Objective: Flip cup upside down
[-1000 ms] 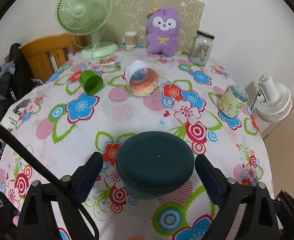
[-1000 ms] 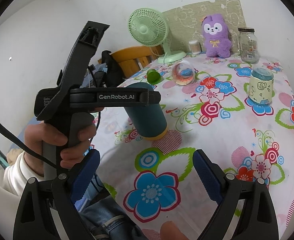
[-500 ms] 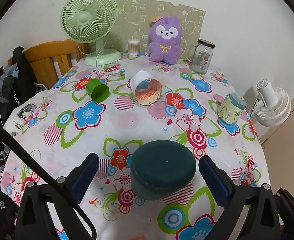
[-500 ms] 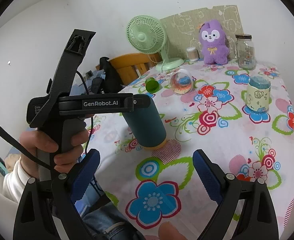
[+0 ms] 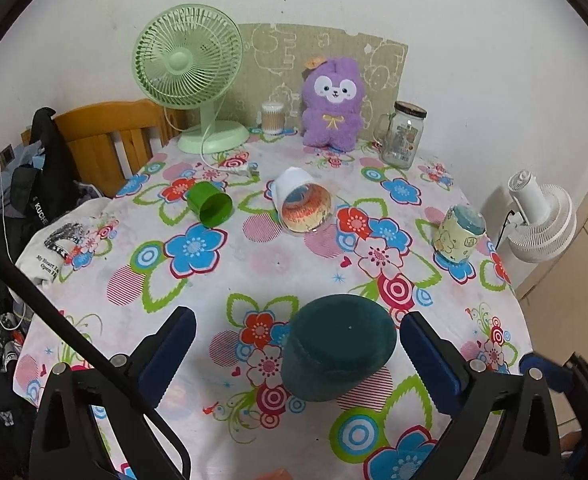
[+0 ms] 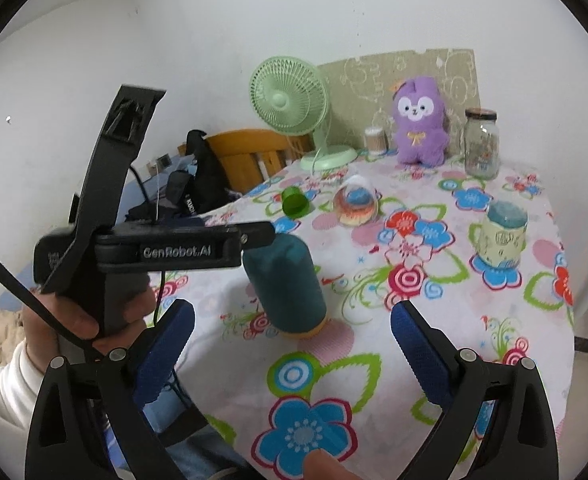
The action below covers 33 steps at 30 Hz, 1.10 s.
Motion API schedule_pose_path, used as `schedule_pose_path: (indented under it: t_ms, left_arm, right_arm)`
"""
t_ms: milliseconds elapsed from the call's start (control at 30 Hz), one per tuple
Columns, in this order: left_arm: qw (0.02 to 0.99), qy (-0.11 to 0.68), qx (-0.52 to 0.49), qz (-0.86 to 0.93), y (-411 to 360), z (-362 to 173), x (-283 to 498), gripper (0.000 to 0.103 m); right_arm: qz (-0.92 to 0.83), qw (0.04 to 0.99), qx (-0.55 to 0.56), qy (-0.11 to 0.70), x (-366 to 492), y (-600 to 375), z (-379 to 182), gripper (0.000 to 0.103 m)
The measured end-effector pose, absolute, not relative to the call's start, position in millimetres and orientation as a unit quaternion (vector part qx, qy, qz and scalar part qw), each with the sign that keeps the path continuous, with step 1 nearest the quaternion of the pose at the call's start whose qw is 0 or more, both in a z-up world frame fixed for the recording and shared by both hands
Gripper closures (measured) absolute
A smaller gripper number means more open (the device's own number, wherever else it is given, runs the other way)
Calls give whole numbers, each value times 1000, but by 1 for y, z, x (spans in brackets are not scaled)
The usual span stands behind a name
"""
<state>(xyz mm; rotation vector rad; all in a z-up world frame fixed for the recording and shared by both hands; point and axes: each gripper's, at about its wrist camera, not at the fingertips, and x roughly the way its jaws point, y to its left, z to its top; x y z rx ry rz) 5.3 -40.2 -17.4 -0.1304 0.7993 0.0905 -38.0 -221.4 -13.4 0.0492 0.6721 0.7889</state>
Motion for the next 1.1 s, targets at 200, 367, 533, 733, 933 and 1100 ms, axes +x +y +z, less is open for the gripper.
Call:
schedule_pose_path:
  t_ms: [200,367,533,733,933,1100]
  left_arm:
    - [923,374,-71,51,-27,-10,-2,0]
    - [928,361,-70,61,-15,-4,-9,0]
    - [932,348,-73,75,2,0,-17,0]
    - [936,333,-82,84,22,3,-22,0]
    - [942,316,-84,71,31,11,-28,0]
    - [951,294,-72,64,32,18,-36,0]
  right_arm:
    - [359,878,19,317,-36,-212,-2,3]
    - [337,890,20,307,-30,-201,6,1]
    - [324,898,16,298,-28,-188,14,1]
    - [294,917,-9,271,-34,-171,30,1]
    - [269,930,-21,249,-43,-160,43,0]
    - [259,935,-28,242,-50,-154,46,0]
